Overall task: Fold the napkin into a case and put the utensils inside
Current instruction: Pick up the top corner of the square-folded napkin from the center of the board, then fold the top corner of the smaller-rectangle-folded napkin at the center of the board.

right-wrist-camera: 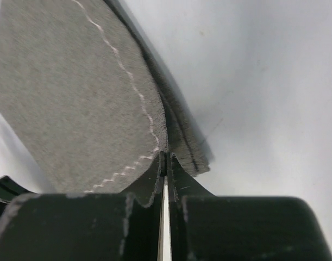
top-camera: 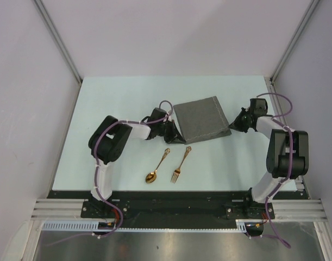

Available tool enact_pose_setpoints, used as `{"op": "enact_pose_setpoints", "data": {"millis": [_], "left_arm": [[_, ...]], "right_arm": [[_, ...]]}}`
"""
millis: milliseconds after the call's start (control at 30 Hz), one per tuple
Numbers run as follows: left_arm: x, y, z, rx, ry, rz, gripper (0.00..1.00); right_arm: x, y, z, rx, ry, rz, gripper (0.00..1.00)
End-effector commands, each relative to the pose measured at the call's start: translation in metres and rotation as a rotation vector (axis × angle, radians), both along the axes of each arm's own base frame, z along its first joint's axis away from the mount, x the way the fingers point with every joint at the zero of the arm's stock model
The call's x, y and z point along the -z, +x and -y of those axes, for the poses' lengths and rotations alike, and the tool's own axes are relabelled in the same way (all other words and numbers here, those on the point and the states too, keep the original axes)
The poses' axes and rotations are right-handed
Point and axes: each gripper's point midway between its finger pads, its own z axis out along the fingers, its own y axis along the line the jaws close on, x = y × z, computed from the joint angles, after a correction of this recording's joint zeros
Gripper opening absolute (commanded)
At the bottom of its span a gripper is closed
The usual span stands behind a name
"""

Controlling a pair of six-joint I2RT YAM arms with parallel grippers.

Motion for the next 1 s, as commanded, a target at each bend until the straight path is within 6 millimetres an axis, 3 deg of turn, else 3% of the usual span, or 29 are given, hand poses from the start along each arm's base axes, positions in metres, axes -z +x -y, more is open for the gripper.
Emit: {"op": "enact_pose_setpoints", "data": {"millis": [0, 167, 300, 500, 533, 567, 633, 700, 733, 800, 867, 900, 967], "left_arm": [[-0.015, -0.017, 0.012, -0.008, -0.043, -0.010, 0.00], [-0.017, -0.028, 0.025, 0.009, -0.044, -0.010, 0.00], [-0.015, -0.031, 0.021, 0.011, -0.031, 0.000, 0.02], [-0.016, -0.039, 0.017, 0.020, -0.026, -0.012, 0.17], [-0.020, -0.039, 0.017, 0.024, -0.032, -0.009, 0.23], [-0.020, -0.041, 0.015, 0.025, -0.025, -0.015, 0.27], [-0.028, -0.037, 0.009, 0.026, -0.006, 0.026, 0.36], [-0.030, -0.035, -0.002, 0.027, 0.024, 0.048, 0.42], [-0.039, -0.028, -0.010, 0.009, 0.021, 0.070, 0.43], [-0.042, -0.025, -0.021, -0.004, 0.033, 0.078, 0.45], [-0.049, -0.015, -0.034, -0.034, 0.035, 0.092, 0.45], [-0.050, -0.012, -0.038, -0.047, 0.034, 0.094, 0.44], [-0.058, 0.005, -0.051, -0.107, 0.010, 0.102, 0.42]], "right_arm": [[-0.046, 0.019, 0.003, -0.032, -0.048, 0.119, 0.00], [-0.052, 0.026, -0.010, -0.081, -0.033, 0.135, 0.00], [-0.057, 0.036, -0.032, -0.140, -0.024, 0.152, 0.00], [-0.066, 0.060, -0.089, -0.271, 0.021, 0.210, 0.00], [-0.060, 0.064, -0.098, -0.289, 0.026, 0.200, 0.00], [-0.068, 0.071, -0.111, -0.318, 0.036, 0.223, 0.00], [-0.060, 0.077, -0.131, -0.362, 0.055, 0.219, 0.00], [-0.069, 0.087, -0.146, -0.396, 0.063, 0.247, 0.00], [-0.057, 0.090, -0.149, -0.403, 0.062, 0.224, 0.00], [-0.062, 0.098, -0.162, -0.432, 0.075, 0.245, 0.00], [-0.054, 0.102, -0.172, -0.453, 0.097, 0.231, 0.00], [-0.062, 0.106, -0.180, -0.478, 0.119, 0.253, 0.00], [-0.055, 0.109, -0.191, -0.495, 0.139, 0.243, 0.00]]}}
